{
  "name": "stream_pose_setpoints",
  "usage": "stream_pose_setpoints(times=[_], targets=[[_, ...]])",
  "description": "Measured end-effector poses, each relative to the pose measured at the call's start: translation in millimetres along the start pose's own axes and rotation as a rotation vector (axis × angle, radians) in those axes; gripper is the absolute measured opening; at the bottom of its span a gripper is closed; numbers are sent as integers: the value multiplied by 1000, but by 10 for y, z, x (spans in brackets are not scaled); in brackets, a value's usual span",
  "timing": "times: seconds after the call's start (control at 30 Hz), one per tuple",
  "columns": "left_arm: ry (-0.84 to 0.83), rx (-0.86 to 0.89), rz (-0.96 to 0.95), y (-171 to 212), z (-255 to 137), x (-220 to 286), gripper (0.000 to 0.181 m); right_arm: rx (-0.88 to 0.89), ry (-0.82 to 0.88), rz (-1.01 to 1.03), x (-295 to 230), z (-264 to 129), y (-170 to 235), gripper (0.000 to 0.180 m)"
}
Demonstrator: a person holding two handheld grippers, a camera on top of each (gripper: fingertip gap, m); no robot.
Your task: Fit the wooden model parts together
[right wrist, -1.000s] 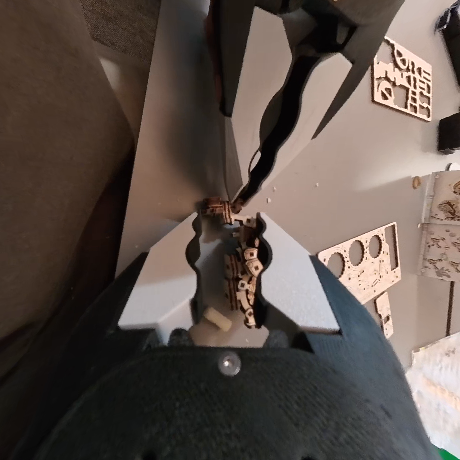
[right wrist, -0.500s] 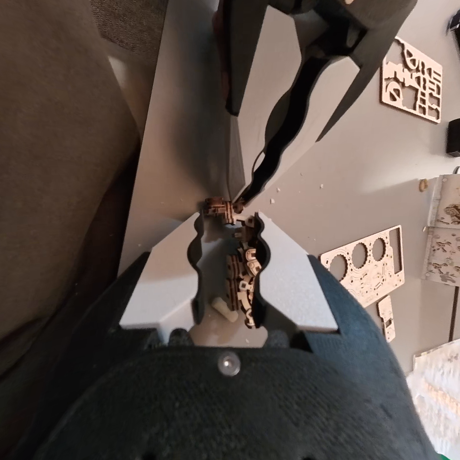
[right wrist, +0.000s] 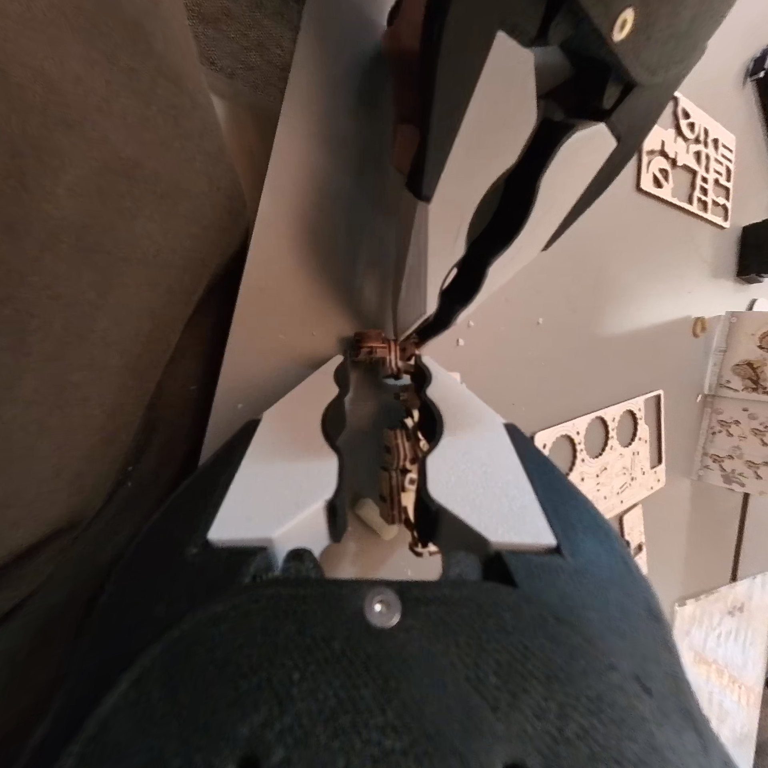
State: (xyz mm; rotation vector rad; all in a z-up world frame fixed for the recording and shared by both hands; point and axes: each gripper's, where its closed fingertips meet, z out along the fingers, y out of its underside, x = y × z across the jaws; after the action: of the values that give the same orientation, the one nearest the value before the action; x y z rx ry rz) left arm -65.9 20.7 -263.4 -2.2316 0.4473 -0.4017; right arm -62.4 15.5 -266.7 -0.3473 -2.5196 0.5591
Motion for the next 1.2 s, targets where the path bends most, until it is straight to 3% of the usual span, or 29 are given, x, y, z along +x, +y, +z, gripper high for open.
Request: stream_pose_setpoints(times=[0.03, 1.2], targets=[[0, 3, 0, -3, -4, 4, 3, 1, 4, -6, -5, 3, -1, 29], [31, -16, -18, 41, -3, 56, 10, 71, -28, 91, -24, -1, -32, 30]])
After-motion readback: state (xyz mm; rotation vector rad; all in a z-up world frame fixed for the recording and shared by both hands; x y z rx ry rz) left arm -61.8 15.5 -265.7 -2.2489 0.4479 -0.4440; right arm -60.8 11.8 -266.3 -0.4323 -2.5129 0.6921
